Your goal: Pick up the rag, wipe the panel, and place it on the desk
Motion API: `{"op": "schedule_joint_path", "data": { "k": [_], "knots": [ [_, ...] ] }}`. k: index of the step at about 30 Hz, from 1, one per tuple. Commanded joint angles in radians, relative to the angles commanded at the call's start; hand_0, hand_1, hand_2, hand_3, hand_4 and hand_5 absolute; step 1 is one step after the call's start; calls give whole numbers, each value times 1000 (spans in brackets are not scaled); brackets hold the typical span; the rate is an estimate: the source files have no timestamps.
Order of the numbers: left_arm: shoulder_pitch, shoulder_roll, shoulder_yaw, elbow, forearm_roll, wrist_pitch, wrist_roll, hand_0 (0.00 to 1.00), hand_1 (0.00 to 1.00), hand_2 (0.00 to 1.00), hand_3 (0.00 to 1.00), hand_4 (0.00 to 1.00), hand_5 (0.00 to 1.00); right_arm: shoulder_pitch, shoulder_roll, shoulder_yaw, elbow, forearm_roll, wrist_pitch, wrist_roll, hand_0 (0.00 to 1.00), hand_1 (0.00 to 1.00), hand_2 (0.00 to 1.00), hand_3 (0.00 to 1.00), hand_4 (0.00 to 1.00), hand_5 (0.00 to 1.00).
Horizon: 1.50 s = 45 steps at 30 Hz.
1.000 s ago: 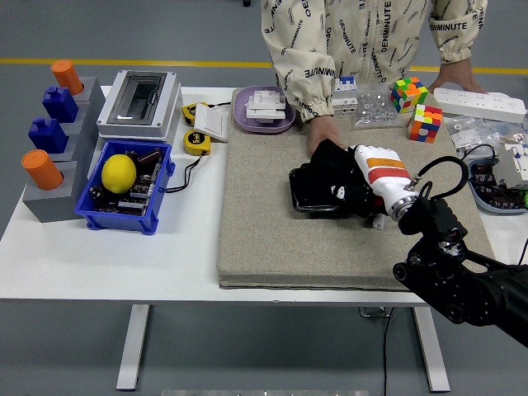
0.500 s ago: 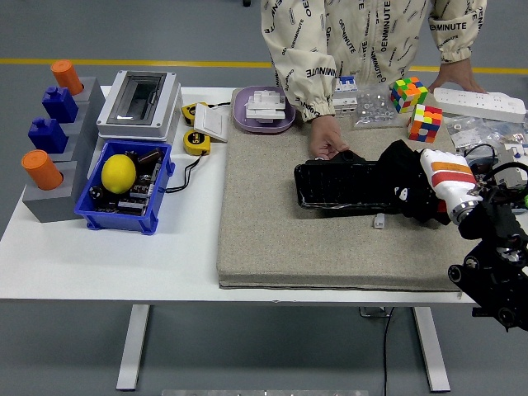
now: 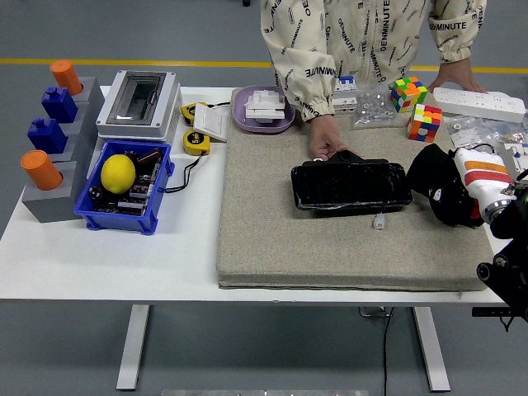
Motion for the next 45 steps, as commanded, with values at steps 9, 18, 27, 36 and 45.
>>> {"op": "schedule_joint_path", "data": {
  "k": [9,18,27,36,45],
  "knots": [
    [3,1,3,2,-1,0,0,652,663,695,580,679,448,27,33,-40,10,1,0,-2,366,456,509,528,874,236],
    [5,6,12,1,-3,0,1,651,663,695,580,679,447,59,99,-105,13,9,3,0,368,455,508,529,874,236],
    [6,10,22,1,-4,0,1,651,663,695,580,680,447,113,168,-161,29,11,4,0,367,455,508,529,874,235],
    [5,11,25,2,-5,-1,1,652,661,695,581,679,448,153,232,-210,50,19,5,-2,367,456,508,529,875,233],
    [2,11,26,3,-6,-1,1,653,662,695,581,679,450,194,300,-280,69,28,7,0,366,456,508,528,875,233]
  ]
}}
